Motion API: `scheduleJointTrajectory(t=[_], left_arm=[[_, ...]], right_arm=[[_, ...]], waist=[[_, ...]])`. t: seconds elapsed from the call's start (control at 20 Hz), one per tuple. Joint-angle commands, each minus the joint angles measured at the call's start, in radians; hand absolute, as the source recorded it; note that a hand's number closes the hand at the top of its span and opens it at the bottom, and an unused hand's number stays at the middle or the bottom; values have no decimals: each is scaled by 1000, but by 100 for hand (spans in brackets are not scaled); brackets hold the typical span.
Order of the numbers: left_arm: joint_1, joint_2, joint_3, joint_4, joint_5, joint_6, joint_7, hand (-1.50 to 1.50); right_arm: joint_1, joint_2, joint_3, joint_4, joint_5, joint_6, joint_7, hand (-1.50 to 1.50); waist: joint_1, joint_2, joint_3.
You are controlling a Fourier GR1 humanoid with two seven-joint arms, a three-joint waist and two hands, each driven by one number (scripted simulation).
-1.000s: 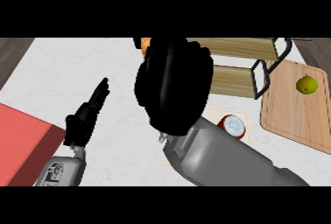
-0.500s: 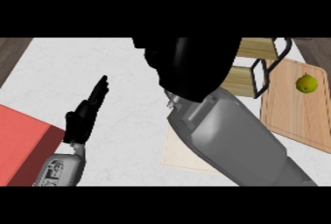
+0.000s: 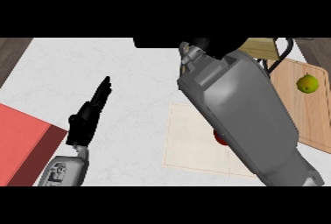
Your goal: Pick the croissant from the placemat and place it in the tiered shelf
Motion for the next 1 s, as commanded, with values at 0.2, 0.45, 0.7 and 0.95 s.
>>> scheduleJointTrajectory(t=[0.2,0.45,0.7,0.95], left_arm=[[10,1,6,23,-8,-3,-31,0],[0,-18,-4,34,-25,15,-34,0],[47,-14,-21,-59,-29,5,8,0],[9,16,21,11,9,-36,-36,0]], right_arm=[[33,-4,-75,79,62,8,1,150],[54,-55,-86,224,113,-104,-137,150],[-13,-64,-150,322,124,-188,-163,150],[77,-52,-237,243,-14,-480,-252,150]], waist=[[-3,3,0],[2,6,0],[8,4,0],[8,11,1]])
